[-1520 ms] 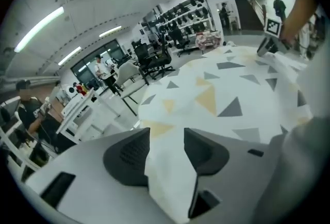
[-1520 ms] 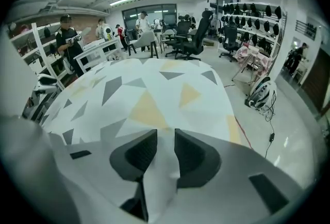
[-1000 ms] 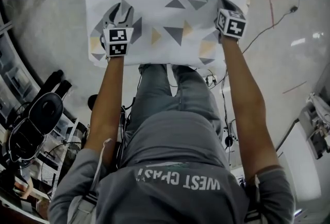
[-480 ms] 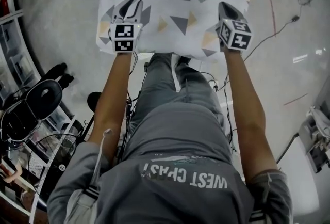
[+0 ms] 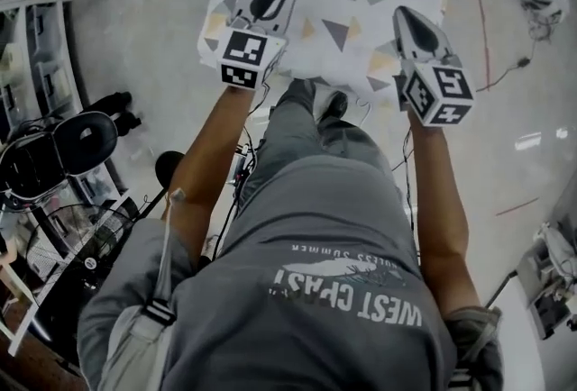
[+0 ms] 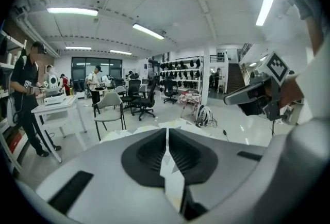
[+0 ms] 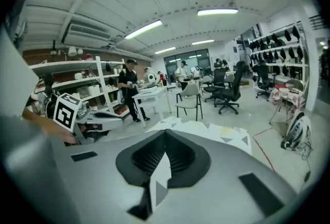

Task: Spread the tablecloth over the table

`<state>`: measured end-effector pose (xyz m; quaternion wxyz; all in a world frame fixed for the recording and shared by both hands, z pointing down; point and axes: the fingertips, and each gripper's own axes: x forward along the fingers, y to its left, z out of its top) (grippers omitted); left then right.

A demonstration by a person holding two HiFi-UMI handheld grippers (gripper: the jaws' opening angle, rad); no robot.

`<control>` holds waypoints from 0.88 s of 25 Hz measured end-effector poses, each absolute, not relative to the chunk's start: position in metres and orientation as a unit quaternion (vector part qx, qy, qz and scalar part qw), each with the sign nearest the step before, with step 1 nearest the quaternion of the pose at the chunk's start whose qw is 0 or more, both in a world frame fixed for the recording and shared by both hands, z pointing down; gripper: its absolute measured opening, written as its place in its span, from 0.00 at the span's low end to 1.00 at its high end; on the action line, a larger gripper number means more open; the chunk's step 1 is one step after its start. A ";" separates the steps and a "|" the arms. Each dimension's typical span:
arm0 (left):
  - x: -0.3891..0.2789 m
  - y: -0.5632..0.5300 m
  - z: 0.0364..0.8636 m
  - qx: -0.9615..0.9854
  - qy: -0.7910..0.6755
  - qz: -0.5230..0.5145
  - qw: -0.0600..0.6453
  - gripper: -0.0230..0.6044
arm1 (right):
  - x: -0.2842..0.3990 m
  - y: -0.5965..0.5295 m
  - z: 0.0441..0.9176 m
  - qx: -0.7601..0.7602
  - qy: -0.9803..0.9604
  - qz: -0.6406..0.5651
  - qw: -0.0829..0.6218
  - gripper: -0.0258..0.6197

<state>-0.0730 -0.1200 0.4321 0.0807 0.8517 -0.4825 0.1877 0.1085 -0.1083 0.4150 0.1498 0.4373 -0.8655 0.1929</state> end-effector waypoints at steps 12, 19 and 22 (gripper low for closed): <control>-0.068 -0.070 0.257 0.871 -0.485 0.074 0.023 0.05 | 0.057 -0.033 0.234 0.330 -0.936 0.062 0.102 0.05; -0.055 -0.038 0.190 0.878 -0.476 0.049 -0.030 0.04 | 0.056 -0.008 0.173 0.307 -0.948 0.029 0.077 0.05; -0.052 -0.024 0.177 0.878 -0.475 0.046 -0.048 0.04 | 0.060 0.006 0.162 0.304 -0.950 0.016 0.070 0.05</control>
